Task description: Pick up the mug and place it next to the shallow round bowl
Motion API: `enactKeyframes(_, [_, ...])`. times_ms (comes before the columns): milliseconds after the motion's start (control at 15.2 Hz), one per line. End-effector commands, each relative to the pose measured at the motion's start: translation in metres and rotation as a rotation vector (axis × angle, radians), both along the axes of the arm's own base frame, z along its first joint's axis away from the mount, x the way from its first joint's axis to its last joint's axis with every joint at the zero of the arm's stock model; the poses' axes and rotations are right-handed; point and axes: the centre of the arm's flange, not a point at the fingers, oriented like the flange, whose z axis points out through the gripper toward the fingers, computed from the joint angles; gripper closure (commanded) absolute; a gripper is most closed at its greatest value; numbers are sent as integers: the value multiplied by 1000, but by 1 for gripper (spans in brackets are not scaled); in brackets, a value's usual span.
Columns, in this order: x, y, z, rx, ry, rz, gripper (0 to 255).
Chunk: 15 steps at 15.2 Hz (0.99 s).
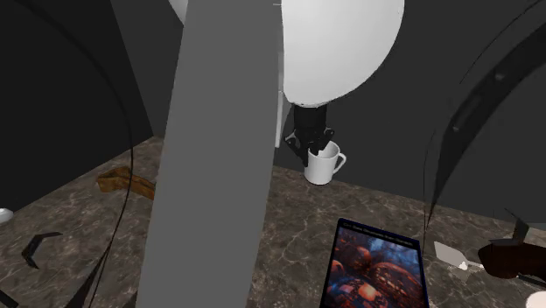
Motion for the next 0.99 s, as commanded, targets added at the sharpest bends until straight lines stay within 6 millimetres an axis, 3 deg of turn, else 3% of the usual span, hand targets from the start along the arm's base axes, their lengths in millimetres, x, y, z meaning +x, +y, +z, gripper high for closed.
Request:
enactKeyframes(0, [-24, -12, -1, 0, 0, 2, 255])
enactKeyframes(924, [-181, -108, 0, 0, 0, 2, 255])
